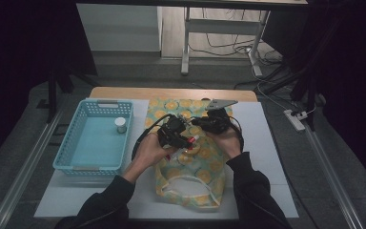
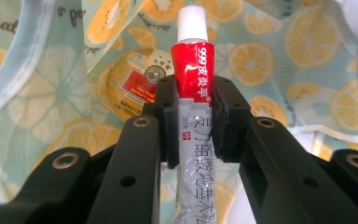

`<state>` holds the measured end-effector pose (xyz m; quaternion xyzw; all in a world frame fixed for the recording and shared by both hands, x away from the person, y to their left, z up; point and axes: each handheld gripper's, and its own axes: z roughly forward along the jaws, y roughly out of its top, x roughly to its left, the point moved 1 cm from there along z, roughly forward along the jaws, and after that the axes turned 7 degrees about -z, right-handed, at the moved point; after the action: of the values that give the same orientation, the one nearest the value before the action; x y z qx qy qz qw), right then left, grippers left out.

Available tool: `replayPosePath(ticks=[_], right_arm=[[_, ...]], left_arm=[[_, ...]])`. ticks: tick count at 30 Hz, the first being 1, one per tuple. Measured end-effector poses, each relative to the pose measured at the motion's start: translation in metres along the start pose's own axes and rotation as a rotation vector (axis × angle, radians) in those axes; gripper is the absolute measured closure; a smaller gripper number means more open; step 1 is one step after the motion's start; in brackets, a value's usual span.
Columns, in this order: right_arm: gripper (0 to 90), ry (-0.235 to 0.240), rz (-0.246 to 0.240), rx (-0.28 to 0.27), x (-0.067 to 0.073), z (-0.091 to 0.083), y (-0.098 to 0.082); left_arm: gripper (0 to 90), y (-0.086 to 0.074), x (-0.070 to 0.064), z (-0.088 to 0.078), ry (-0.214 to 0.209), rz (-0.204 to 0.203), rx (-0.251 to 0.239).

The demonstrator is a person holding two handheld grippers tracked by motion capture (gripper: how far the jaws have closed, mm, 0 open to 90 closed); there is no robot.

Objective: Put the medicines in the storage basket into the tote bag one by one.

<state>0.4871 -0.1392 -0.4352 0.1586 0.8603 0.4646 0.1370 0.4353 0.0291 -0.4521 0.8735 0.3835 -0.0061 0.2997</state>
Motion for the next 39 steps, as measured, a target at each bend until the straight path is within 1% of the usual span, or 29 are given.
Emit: replayPosePath(ticks=[2, 4, 7, 12, 15, 21, 25, 27, 30, 35, 36, 37, 39], right_arm=[[89.3, 0.001, -0.001, 0.003, 0.0, 0.001, 0.0], [89.3, 0.002, -0.001, 0.002, 0.001, 0.001, 0.0], [89.3, 0.002, -0.002, 0.005, 0.001, 0.002, 0.0], [89.3, -0.001, 0.0, 0.006, 0.001, 0.002, 0.0], [89.4, -0.003, -0.001, 0.011, 0.001, 0.003, -0.001], [89.4, -0.012, -0.01, 0.021, 0.002, 0.007, -0.002], [89.4, -0.018, -0.013, 0.023, 0.002, 0.008, -0.003], [89.4, -0.021, -0.013, 0.022, 0.003, 0.009, -0.003], [89.3, -0.023, -0.014, 0.024, 0.003, 0.01, -0.003], [89.3, -0.027, -0.014, 0.029, 0.003, 0.012, -0.005], [89.4, -0.028, -0.013, 0.031, 0.002, 0.012, -0.005], [89.4, -0.028, -0.011, 0.031, 0.002, 0.013, -0.006], [89.4, -0.028, -0.01, 0.034, 0.002, 0.014, -0.007]], left_arm=[[74.3, 0.002, 0.001, 0.004, 0.021, 0.009, -0.001], [74.2, 0.003, 0.003, 0.007, 0.033, 0.016, -0.007], [74.2, 0.004, 0.007, 0.012, 0.044, 0.009, -0.022], [74.2, 0.005, 0.018, 0.019, 0.069, -0.012, -0.033], [74.2, 0.006, 0.024, 0.023, 0.073, -0.02, -0.039], [74.1, 0.008, 0.032, 0.031, 0.093, -0.028, -0.041], [74.1, 0.009, 0.036, 0.036, 0.125, -0.016, -0.039], [74.1, 0.009, 0.038, 0.038, 0.133, -0.017, -0.037], [74.1, 0.009, 0.04, 0.042, 0.156, -0.013, -0.028], [73.9, 0.008, 0.044, 0.048, 0.161, -0.024, -0.022], [74.0, 0.008, 0.045, 0.049, 0.162, -0.032, -0.024], [73.9, 0.008, 0.046, 0.049, 0.163, -0.029, -0.019], [73.8, 0.007, 0.047, 0.051, 0.161, -0.037, -0.023]])
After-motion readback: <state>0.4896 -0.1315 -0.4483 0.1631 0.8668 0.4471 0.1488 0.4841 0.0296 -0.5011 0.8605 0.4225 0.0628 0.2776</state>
